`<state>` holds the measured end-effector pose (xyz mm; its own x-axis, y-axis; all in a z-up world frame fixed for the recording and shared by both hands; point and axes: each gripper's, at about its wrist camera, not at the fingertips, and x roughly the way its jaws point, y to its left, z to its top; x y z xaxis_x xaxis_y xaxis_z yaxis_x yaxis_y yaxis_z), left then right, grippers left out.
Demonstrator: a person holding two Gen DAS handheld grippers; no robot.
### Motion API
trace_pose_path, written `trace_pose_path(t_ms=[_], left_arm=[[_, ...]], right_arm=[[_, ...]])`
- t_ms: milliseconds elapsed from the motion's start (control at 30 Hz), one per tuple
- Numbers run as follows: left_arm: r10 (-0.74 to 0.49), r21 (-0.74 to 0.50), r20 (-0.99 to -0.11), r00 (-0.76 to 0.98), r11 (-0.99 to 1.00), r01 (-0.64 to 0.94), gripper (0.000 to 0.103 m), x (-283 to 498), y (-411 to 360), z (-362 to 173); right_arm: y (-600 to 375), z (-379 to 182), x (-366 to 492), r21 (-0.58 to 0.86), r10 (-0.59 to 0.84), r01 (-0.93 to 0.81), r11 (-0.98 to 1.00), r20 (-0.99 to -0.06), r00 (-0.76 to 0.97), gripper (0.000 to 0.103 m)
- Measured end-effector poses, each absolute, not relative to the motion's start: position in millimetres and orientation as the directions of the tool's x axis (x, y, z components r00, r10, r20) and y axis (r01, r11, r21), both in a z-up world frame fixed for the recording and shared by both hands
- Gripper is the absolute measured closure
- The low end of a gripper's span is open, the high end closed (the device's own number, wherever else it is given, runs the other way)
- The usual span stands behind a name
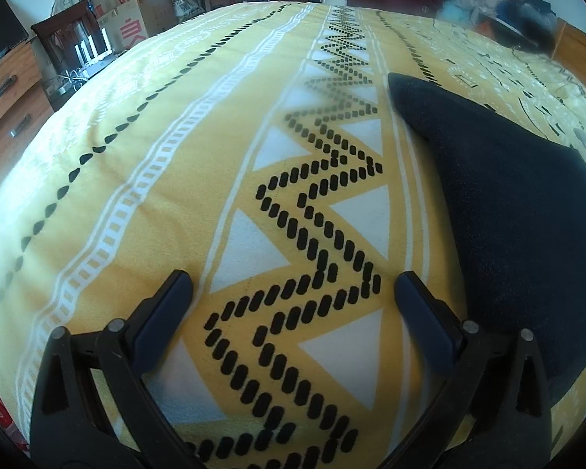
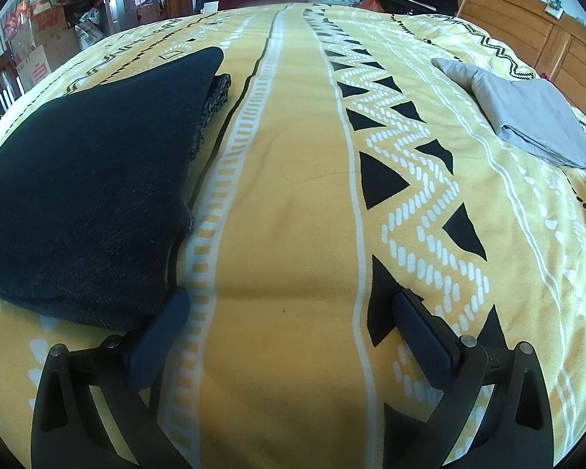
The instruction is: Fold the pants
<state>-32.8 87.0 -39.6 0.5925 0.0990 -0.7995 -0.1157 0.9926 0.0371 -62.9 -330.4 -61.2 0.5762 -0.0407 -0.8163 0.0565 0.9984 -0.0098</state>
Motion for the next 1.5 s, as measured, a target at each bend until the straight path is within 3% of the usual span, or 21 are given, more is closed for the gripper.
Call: trace_pose_path(t_ms=[633, 1000, 1100, 1267, 1500], left_arm=[[0.110, 0.043, -0.801, 0.588, 0.991, -0.127, 0.000, -31, 85, -39], [0.068, 0.015, -0.888, 0.454, 0.993, -0.119, 0.000, -12, 87, -34], [0.013, -0.050, -0.898, 0.440, 0.990, -0.132, 0.000, -13, 91, -18], [0.035, -0.041, -0.784, 0.620, 0.993, -0.107, 0.000, -53, 74, 74], [0.045, -0.009, -0.487, 0.872, 0.998, -0.057, 0.000, -125, 19, 233]], right_arm=[[-335, -58, -67, 0.036, 0.000, 0.053, 0.998, -0.820, 0.572, 0.000], [-338, -50, -62, 0.047, 0.045, -0.007, 0.999, -0.892, 0.450, 0.000], [-340, -32, -72, 0.056, 0.039, 0.021, 0.998, -0.880, 0.473, 0.000], [-328, 40, -112, 0.082, 0.041, 0.044, 0.996, -0.810, 0.585, 0.000], [-280, 179, -150, 0.156, 0.112, -0.023, 0.987, -0.590, 0.800, 0.000]])
